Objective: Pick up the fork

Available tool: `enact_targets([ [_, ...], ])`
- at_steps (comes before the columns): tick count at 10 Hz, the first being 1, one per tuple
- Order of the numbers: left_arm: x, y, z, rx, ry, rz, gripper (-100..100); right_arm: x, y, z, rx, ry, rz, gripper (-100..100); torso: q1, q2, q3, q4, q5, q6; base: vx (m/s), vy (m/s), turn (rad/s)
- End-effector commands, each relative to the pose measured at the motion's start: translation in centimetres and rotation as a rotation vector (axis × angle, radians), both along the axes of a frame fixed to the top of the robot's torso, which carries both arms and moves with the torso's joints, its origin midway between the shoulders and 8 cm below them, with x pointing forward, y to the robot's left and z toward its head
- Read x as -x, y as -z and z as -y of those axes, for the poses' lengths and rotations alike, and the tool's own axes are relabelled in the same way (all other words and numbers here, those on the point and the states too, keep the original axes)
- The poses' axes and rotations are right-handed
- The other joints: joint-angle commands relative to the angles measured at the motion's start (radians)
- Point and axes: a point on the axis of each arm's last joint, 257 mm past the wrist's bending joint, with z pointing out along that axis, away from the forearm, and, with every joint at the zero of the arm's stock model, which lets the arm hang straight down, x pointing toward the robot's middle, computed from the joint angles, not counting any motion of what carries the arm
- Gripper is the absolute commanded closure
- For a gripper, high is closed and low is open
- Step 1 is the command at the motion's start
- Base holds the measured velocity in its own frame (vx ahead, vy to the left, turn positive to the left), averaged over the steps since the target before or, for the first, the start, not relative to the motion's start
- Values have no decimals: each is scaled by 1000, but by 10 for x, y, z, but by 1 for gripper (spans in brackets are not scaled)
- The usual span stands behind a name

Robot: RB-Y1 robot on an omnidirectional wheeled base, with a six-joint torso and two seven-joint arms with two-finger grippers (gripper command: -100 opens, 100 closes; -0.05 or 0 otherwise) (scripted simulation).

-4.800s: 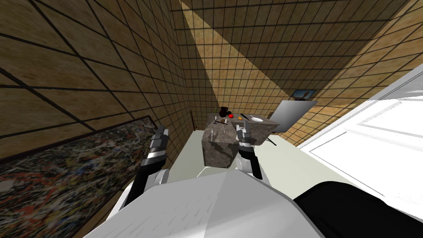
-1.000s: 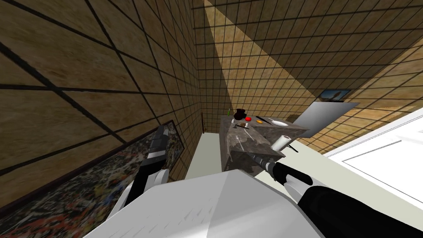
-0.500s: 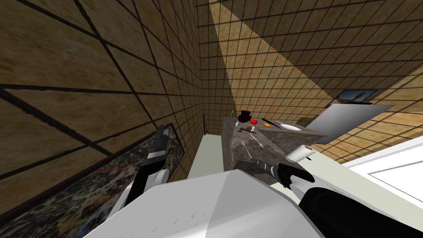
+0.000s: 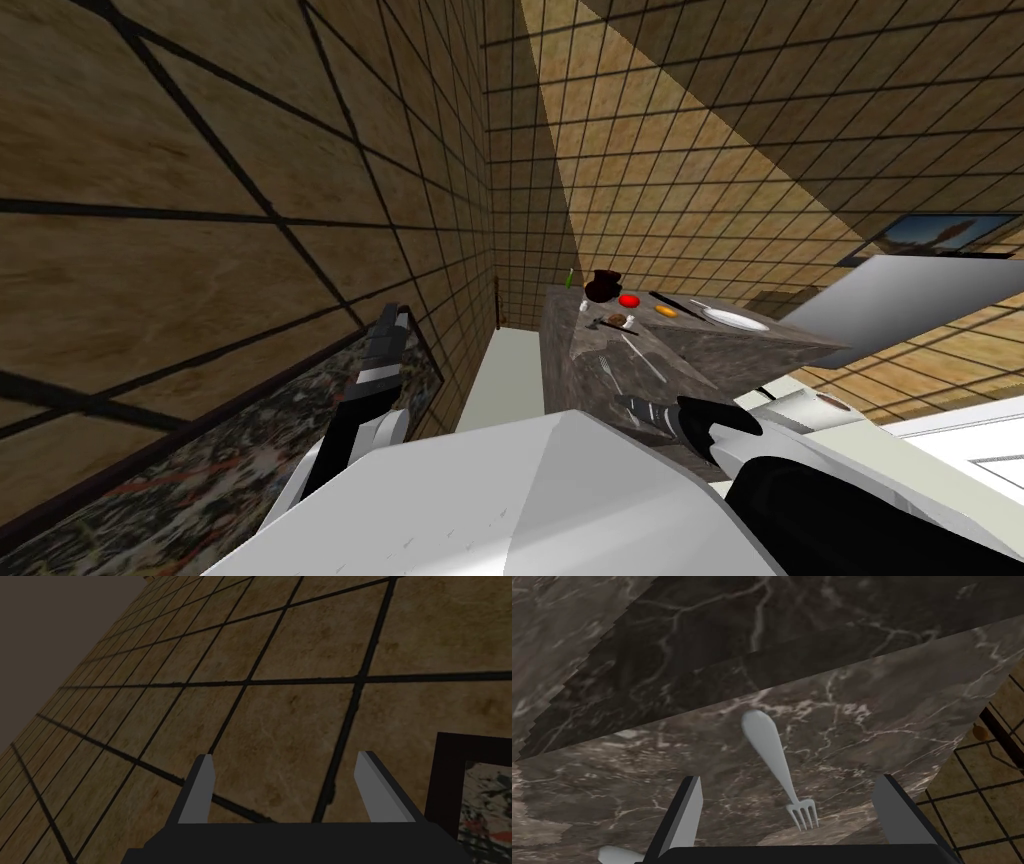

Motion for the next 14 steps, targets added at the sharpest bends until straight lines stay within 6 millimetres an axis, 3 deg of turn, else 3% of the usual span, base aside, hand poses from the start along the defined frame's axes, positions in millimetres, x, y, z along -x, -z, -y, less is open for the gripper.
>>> enact_targets([
  [1,0,0,0,0,0,0,0,9,3,3,26,-37,-46,-100,0,0,0,0,0,0,175,-62,71],
  [5,0,0,0,0,0,0,0,26,6,7,71,-110,-128,-100,0,0,0,0,0,0,183,-57,78],
  [7,0,0,0,0,0,0,0,25,7,7,72,-112,-129,-100,-1,2,1,0,-1,1,77,-31,8],
  [8,0,0,0,0,0,0,0,25,7,8,74,-115,-132,0,3,8,4,2,0,1,8,-1,5],
  [9,0,0,0,0,0,0,0,29,9,8,73,-127,-132,-100,3,11,6,2,1,1,34,3,-79],
  [14,0,0,0,0,0,0,0,41,17,10,71,-159,-132,-100,5,8,4,2,1,1,73,10,-68],
])
